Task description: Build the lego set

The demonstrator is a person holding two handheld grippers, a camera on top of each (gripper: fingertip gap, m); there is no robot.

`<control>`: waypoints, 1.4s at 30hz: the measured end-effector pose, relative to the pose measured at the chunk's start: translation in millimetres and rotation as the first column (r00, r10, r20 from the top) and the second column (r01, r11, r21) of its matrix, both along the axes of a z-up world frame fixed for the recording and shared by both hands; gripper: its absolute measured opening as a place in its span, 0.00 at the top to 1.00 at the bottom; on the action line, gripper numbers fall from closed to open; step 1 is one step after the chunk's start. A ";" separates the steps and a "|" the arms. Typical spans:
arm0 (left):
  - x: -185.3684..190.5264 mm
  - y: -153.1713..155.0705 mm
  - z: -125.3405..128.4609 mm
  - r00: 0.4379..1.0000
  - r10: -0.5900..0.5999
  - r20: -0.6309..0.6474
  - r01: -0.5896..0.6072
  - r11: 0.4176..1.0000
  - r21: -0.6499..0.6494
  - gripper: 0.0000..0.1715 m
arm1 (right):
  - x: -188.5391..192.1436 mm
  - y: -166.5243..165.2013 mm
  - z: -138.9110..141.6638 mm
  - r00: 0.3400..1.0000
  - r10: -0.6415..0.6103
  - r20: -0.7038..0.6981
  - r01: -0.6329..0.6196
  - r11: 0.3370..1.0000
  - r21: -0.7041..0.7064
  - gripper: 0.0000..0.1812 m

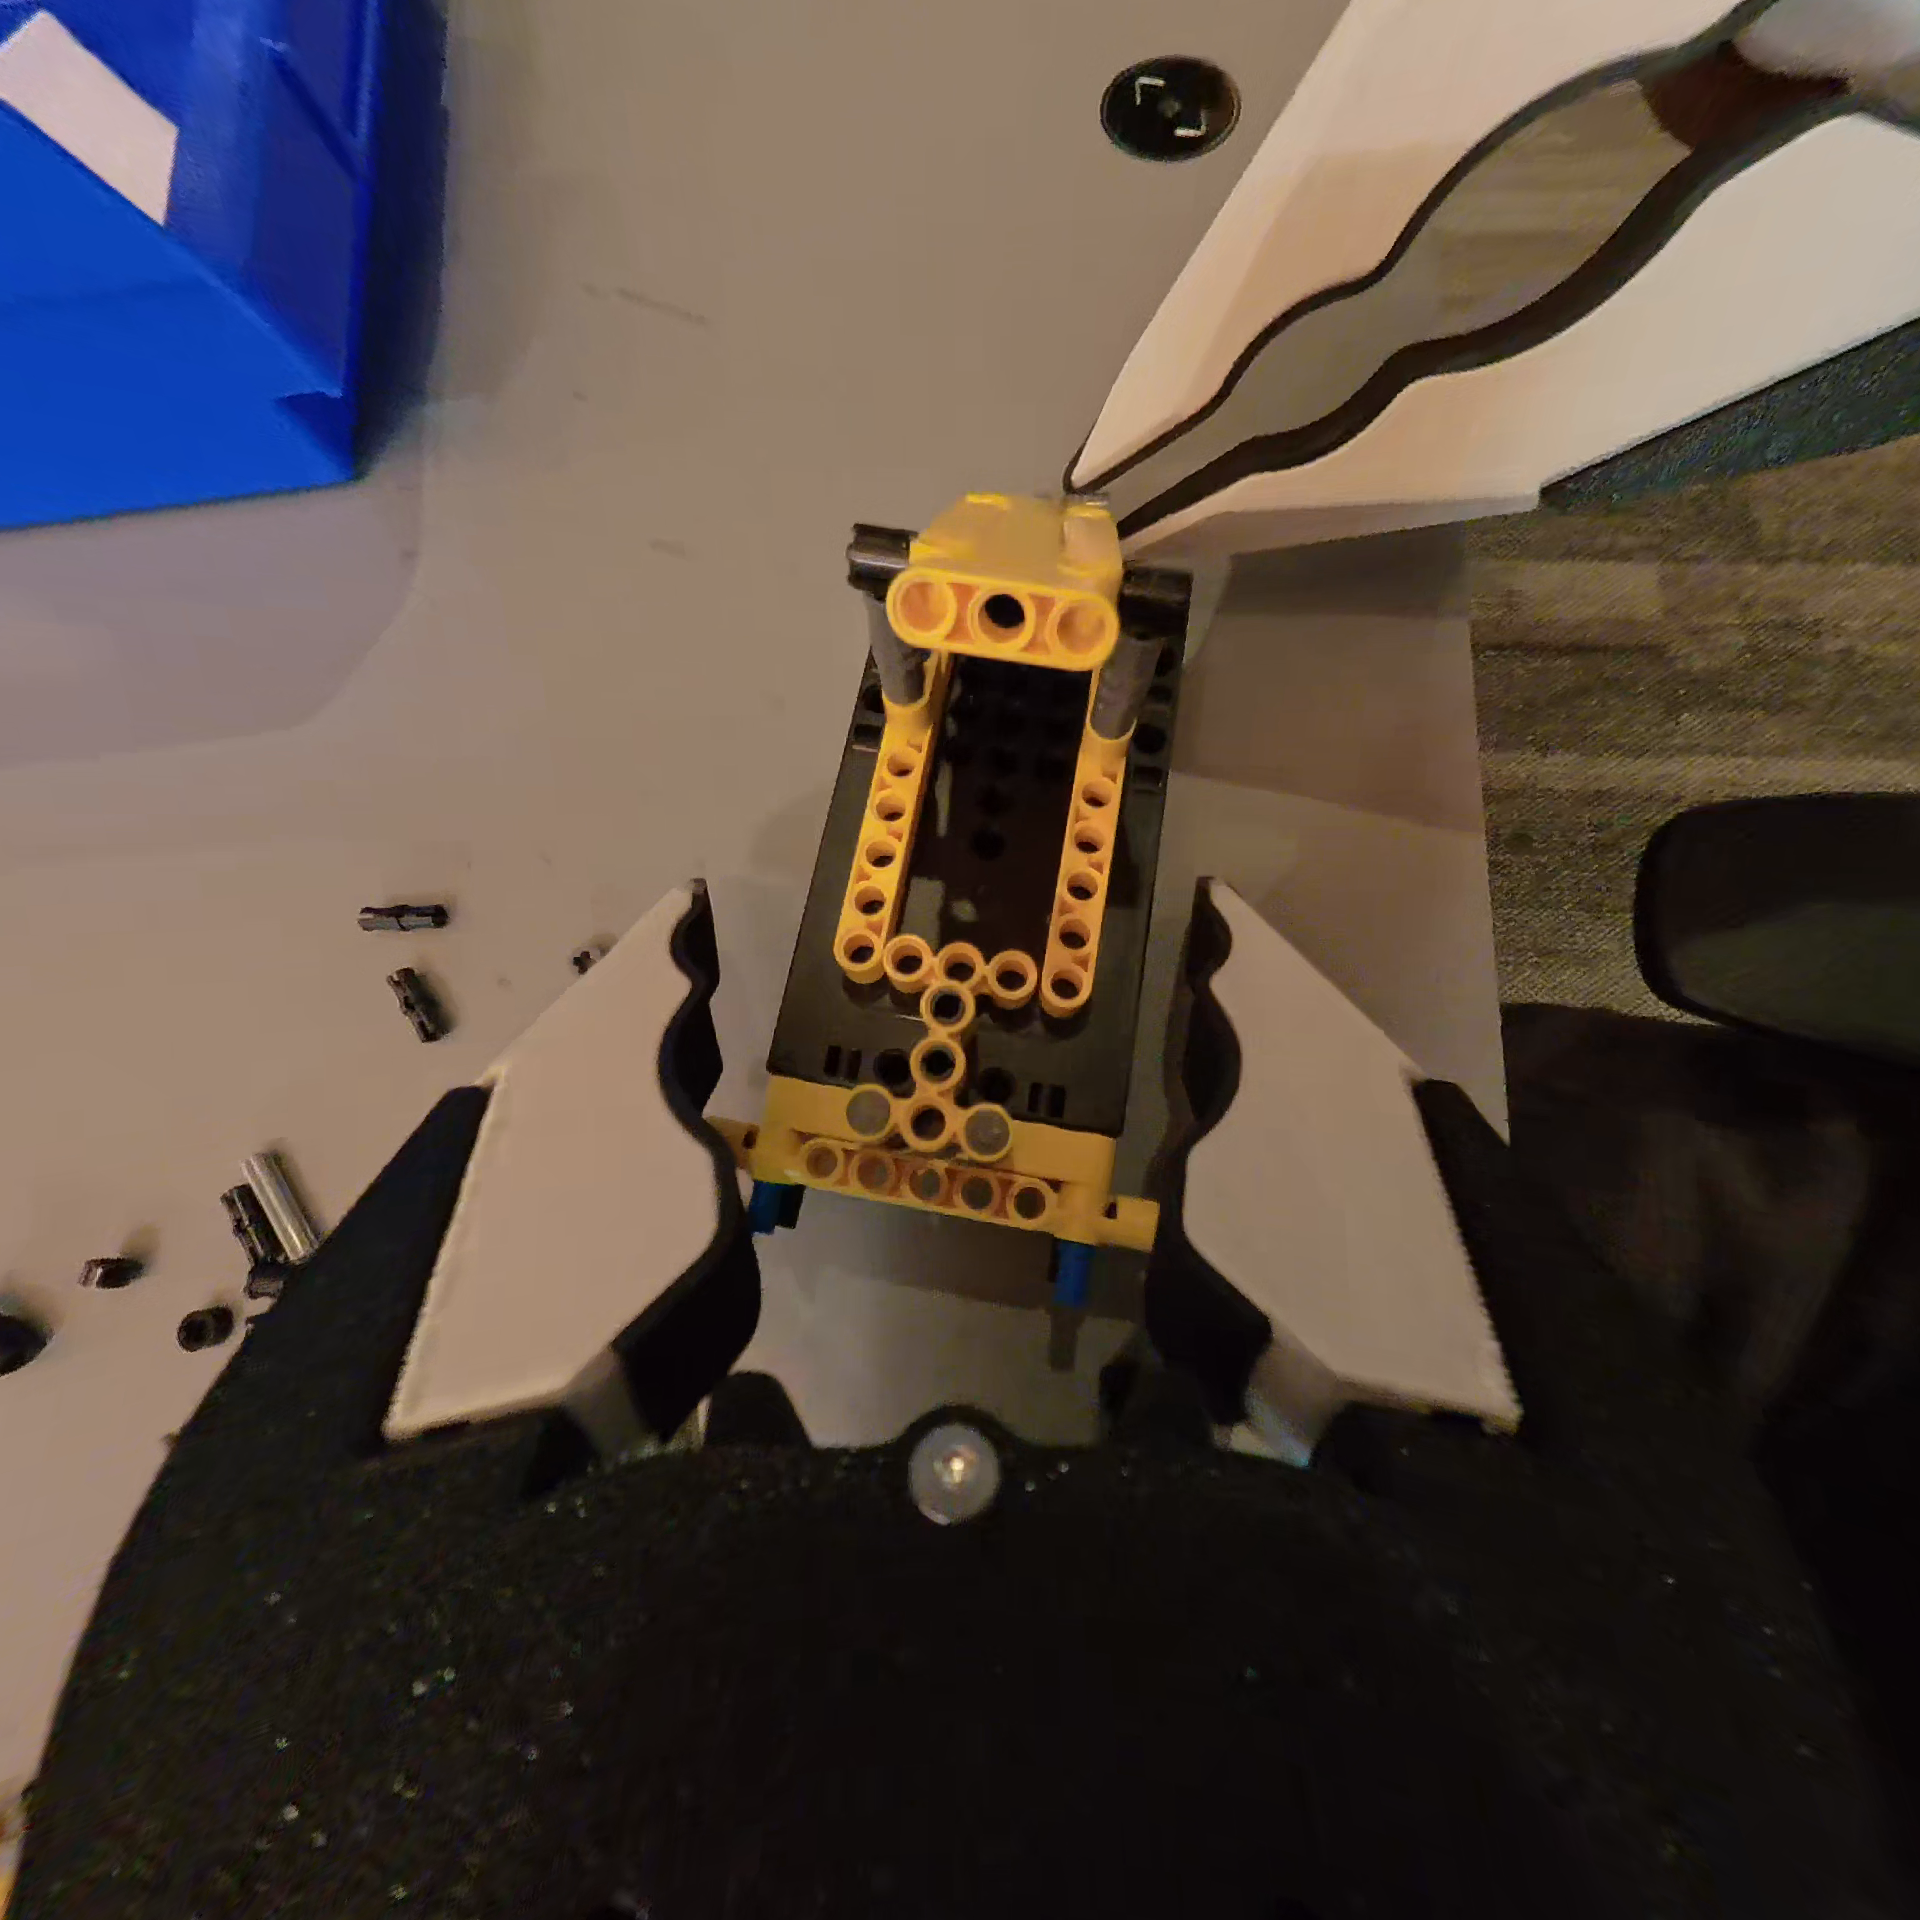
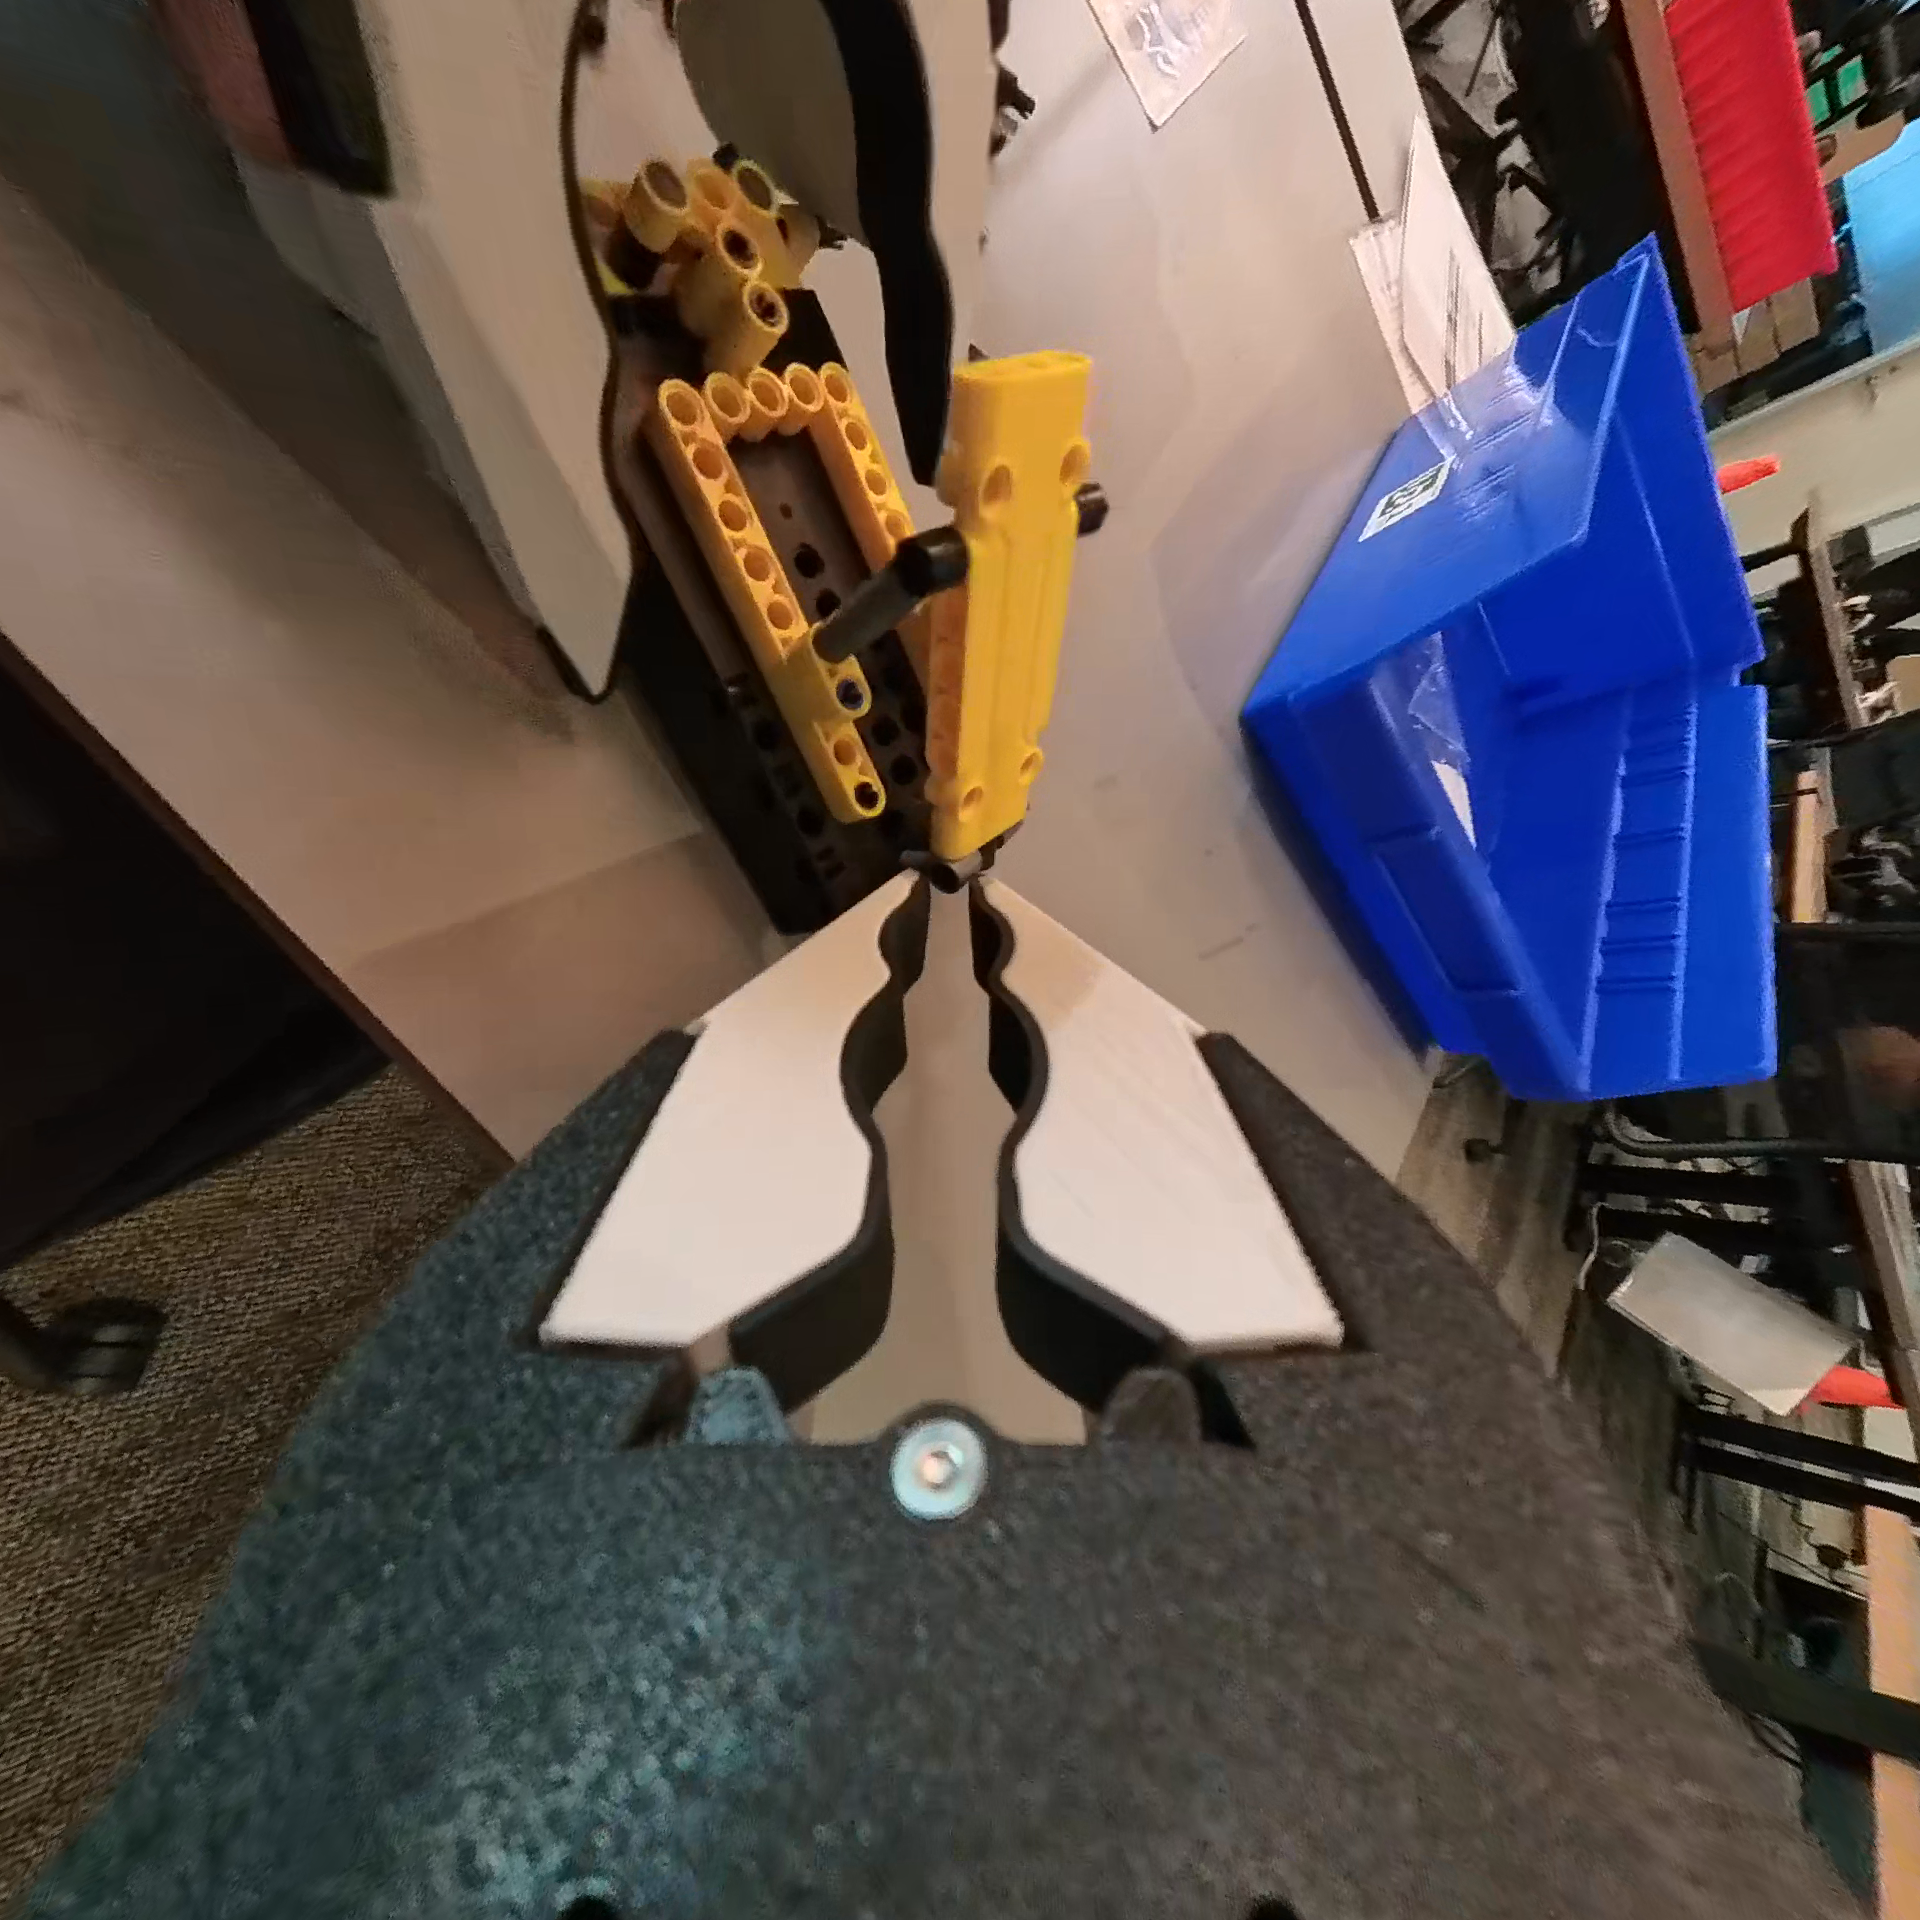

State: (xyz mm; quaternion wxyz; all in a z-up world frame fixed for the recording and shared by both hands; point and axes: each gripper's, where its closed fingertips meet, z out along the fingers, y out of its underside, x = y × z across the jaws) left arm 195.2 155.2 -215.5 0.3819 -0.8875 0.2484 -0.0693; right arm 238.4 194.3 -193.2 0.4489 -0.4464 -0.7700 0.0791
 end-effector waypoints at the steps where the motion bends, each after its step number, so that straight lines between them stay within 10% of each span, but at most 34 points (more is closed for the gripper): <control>1: -0.1 -0.2 -0.5 1.000 0.003 -0.006 -0.003 1.000 0.000 0.48 | -0.1 0.0 0.0 1.000 -0.001 0.000 0.001 1.000 -0.005 0.96; 14: -2.5 -0.3 -3.3 0.999 0.014 -0.048 -0.014 1.000 0.003 0.47 | -3.1 2.3 -1.9 0.997 0.000 0.080 -0.014 0.984 0.180 0.97; 22: -6.4 -2.2 -6.2 0.999 0.041 -0.023 -0.041 0.999 0.009 0.48 | -3.5 0.4 3.6 0.973 -0.167 -0.159 0.109 0.940 -0.323 0.94; 42: 16.2 9.4 6.8 0.989 -0.136 -0.058 0.139 0.989 0.057 0.48 | -0.4 14.6 4.4 0.877 -0.394 -0.276 0.239 0.854 -0.461 0.84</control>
